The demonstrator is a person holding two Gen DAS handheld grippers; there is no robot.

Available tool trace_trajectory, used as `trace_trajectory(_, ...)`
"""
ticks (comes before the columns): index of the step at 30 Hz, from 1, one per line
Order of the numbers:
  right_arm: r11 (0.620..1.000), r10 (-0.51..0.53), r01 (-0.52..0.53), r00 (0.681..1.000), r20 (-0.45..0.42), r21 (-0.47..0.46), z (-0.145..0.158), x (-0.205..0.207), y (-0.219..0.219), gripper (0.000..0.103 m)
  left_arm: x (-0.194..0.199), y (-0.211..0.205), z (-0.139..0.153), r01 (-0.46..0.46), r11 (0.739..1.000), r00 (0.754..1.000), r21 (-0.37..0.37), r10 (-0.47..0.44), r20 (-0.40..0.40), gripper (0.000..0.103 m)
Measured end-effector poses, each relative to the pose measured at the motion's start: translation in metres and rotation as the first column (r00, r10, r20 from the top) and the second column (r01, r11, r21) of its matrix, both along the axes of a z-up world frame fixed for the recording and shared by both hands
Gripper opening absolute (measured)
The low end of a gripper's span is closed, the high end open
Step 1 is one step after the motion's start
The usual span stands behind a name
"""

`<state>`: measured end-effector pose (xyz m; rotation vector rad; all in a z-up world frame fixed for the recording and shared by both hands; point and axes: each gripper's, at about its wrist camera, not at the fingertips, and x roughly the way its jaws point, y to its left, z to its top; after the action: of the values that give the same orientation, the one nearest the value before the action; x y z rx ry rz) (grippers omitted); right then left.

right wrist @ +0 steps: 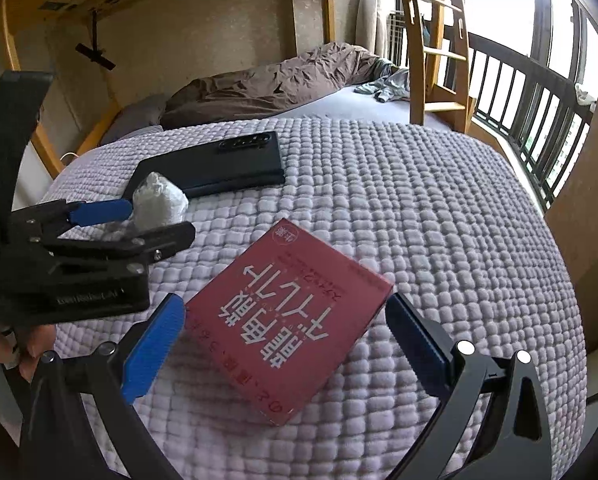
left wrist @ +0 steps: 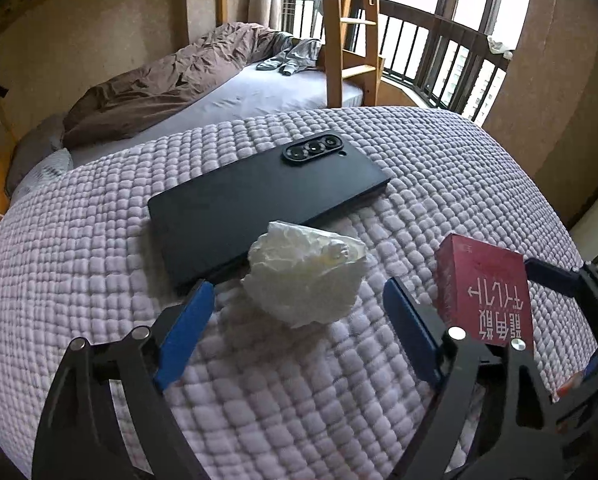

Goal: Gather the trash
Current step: 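Grasp the white crumpled tissue with the left tool while the right tool grasps the red box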

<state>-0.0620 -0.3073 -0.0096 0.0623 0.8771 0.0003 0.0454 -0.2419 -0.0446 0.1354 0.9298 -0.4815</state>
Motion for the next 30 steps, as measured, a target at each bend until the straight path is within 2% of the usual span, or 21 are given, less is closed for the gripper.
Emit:
trace_trajectory(3,1.0,0.01,-0.01,1.0,0.017,-0.011,0.002,-0.001,-0.001,0.099,0.001,-0.001,0.0,0.007,1.0,1.0,-0.01,-0.007,-0.003,0.088)
trace_trajectory(8,1.0,0.006,-0.006,1.0,-0.001,0.023,-0.002,0.004,-0.008,0.099,0.005,-0.004,-0.002,0.021,1.0,1.0,-0.013,-0.021,-0.011,0.088)
trace_trajectory(12,0.996,0.008,-0.007,1.0,-0.018,0.087,-0.007,0.008,-0.014,0.099,0.007,-0.005,-0.001,0.031,0.999,0.999,-0.015,-0.032,-0.014,0.088)
trace_trajectory(15,0.989,0.028,-0.024,0.999,-0.029,0.143,-0.01,0.009,-0.018,0.099,0.012,-0.001,0.0,0.032,0.998,0.999,-0.059,-0.034,-0.041,0.088)
trace_trajectory(20,0.988,0.089,-0.086,0.996,-0.02,0.126,-0.007,0.004,-0.013,0.099,0.02,0.01,0.004,0.023,0.99,0.994,-0.141,-0.038,-0.103,0.088)
trace_trajectory(24,0.989,0.115,-0.112,0.993,-0.027,0.094,-0.008,0.001,-0.007,0.099,0.019,0.009,0.004,0.034,0.991,0.994,-0.132,-0.048,-0.101,0.088)
trace_trajectory(30,0.987,0.127,-0.122,0.991,-0.049,0.1,-0.004,0.005,0.001,0.099,0.019,0.007,0.006,0.024,0.99,0.993,-0.141,-0.04,-0.112,0.088)
